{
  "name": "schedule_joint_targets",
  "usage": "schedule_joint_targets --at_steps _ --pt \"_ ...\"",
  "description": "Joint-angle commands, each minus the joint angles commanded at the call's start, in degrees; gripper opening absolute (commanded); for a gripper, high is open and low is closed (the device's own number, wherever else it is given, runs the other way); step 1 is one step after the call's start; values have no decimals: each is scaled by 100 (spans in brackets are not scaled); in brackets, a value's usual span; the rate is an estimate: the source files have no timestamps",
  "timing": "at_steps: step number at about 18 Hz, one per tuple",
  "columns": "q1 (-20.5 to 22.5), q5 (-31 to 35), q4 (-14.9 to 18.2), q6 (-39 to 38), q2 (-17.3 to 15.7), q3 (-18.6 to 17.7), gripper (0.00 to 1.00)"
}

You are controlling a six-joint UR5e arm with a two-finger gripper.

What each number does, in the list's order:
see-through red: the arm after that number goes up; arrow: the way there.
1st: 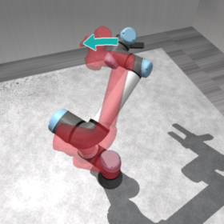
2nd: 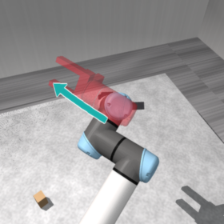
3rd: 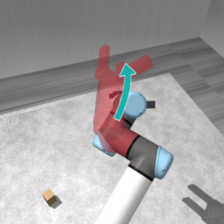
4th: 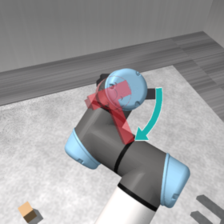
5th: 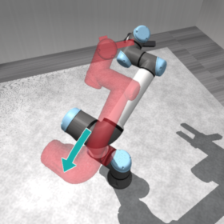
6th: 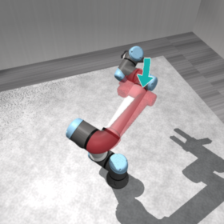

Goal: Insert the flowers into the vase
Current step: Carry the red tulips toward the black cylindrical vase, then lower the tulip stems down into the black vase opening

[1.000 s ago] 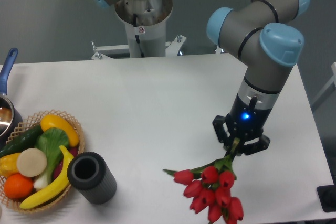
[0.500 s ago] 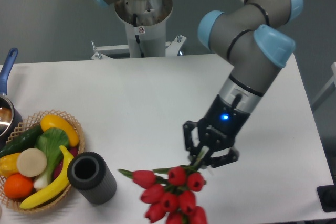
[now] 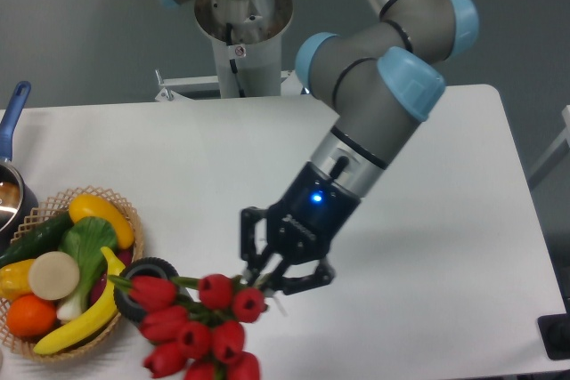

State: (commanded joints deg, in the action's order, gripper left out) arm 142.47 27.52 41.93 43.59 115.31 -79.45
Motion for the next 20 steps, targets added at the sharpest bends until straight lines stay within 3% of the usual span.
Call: schedule_joint_targets --at_steps 11,20 --pt "-220 -1371 -404 79 132 -9 5" --pt "-431 -1443 -413 606 202 -193 7"
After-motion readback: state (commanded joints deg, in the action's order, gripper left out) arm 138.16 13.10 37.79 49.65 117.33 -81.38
